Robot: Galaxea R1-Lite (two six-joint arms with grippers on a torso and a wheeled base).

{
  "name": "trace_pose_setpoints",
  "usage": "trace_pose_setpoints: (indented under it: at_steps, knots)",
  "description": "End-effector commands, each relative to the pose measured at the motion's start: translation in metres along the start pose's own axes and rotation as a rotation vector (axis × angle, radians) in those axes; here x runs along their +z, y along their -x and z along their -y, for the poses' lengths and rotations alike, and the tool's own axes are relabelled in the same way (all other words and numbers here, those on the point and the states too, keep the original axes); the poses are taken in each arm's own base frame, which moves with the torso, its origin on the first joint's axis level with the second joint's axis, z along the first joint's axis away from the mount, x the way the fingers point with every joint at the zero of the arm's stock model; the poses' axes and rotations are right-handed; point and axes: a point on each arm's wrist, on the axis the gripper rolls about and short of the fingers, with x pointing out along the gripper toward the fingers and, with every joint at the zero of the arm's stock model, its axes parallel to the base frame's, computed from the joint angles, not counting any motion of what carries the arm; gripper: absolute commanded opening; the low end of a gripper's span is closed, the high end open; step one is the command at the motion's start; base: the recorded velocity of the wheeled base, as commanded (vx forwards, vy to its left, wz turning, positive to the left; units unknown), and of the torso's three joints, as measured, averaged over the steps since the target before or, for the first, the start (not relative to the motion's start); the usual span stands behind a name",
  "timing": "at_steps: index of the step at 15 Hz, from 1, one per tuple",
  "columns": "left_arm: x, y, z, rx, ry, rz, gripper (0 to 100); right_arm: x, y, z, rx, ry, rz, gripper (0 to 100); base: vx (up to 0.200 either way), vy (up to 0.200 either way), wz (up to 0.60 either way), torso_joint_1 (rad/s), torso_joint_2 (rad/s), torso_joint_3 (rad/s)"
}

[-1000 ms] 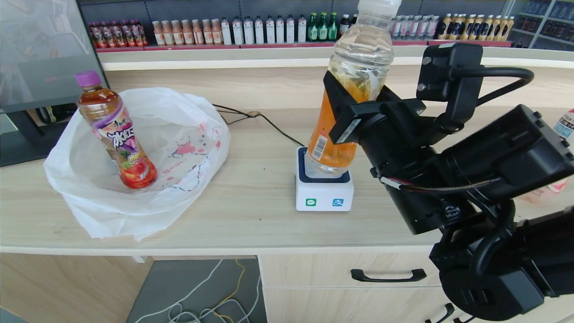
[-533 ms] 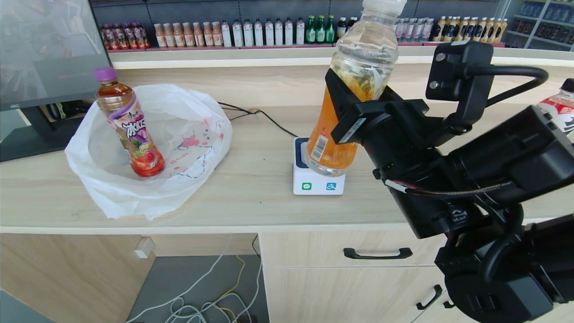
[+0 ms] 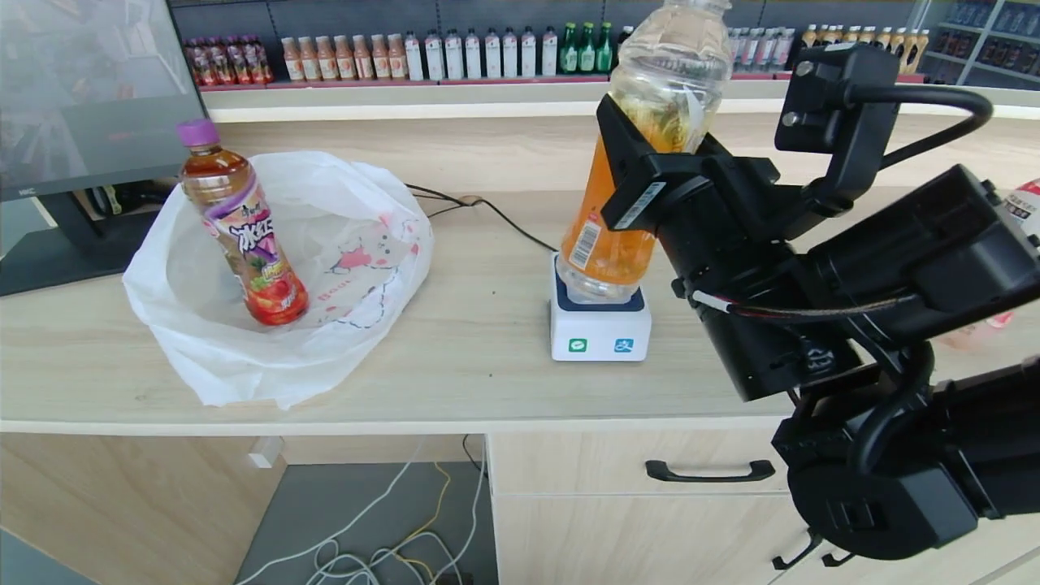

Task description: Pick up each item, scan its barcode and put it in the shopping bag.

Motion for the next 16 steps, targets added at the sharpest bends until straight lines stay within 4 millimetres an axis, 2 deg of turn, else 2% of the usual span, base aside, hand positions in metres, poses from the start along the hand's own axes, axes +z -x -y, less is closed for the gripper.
trace_pose_setpoints:
  at_steps: [1, 6, 9, 15, 16]
  knots:
    - [0.000, 0.000, 0.000, 0.002, 0.001, 0.002, 100, -0.001, 0.000, -0.002, 0.008, -0.001, 0.003, 0, 0.000, 0.200, 0.00, 0.017, 0.02, 0.007]
    - [0.000, 0.000, 0.000, 0.002, 0.001, 0.002, 100, 0.000, -0.006, -0.004, 0.005, -0.002, 0.023, 0, 0.000, 0.200, 0.00, -0.001, 0.00, 0.003]
    - [0.000, 0.000, 0.000, 0.002, 0.001, 0.002, 100, -0.009, -0.006, -0.007, 0.010, 0.003, 0.007, 0, 0.000, 0.200, 0.00, 0.002, 0.00, 0.001]
    - [0.000, 0.000, 0.000, 0.002, -0.002, 0.002, 100, -0.012, -0.008, -0.014, 0.022, -0.007, 0.012, 0, 0.000, 0.200, 0.00, 0.004, 0.01, -0.002]
    - [0.000, 0.000, 0.000, 0.000, -0.005, 0.002, 100, -0.014, -0.007, -0.018, 0.030, -0.010, 0.006, 0, 0.000, 0.000, 0.00, 0.000, 0.00, 0.000]
